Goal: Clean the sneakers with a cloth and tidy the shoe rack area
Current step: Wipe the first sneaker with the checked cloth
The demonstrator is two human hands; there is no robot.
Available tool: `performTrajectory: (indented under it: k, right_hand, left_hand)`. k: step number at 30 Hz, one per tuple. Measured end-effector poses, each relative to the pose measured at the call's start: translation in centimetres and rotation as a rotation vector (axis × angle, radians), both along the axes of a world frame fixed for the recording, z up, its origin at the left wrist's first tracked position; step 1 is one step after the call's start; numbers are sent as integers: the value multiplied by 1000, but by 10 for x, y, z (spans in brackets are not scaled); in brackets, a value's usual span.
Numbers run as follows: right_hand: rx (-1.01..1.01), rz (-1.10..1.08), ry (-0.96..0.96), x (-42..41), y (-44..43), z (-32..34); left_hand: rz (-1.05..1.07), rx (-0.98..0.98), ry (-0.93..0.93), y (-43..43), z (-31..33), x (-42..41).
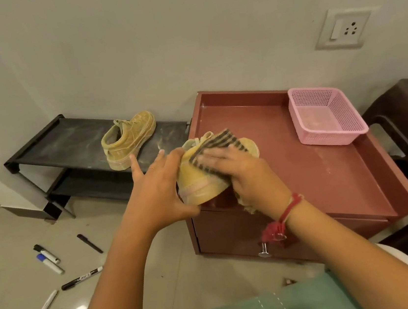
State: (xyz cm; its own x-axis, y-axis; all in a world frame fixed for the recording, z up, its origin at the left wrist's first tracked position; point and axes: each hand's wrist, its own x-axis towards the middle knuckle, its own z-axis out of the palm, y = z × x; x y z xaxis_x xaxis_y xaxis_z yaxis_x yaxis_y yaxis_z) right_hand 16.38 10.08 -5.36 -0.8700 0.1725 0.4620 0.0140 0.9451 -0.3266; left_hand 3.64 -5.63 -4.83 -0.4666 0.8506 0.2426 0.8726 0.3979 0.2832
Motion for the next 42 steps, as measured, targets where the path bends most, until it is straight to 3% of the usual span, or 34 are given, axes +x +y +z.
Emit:
performTrajectory:
  k: [3,7,9,13,17,20,25,30,34,39,42]
  right_hand:
    - [-96,-175,-26,-4,26,0]
    - [-275,-293,124,2,38,11]
    - [-269,-328,170,3,38,16]
    - [-196,-222,-5,-8,25,0]
    - [-196,-134,63,-8,9,2]
    - [-72,-12,45,1,0,2]
    - [-218,-237,-5,6,37,3]
    - [-164,38,1,17,13,3]
    - [-266,-189,19,12,42,1]
    - [-122,-4,-63,22,20,-3]
    - [-152,-190,-25,19,42,-5]
  left_hand:
    - [-35,17,-40,-1,-4,-4]
    - [-68,-6,-84,-3,-8,-8]
    - [-9,-63,-24,-1,-11,-5]
    - [8,-66,87,9,-22,4]
    - [-3,-22,91,16,-27,2]
    - [-20,37,80,22,-25,4]
    - [-42,61,66,30,-19,10]
    - [-43,75,52,34,-14,6]
    - [-54,87,31,36,-14,6]
    - [-23,102,-6,34,-15,4]
    - [-10,99,-24,35,-13,5]
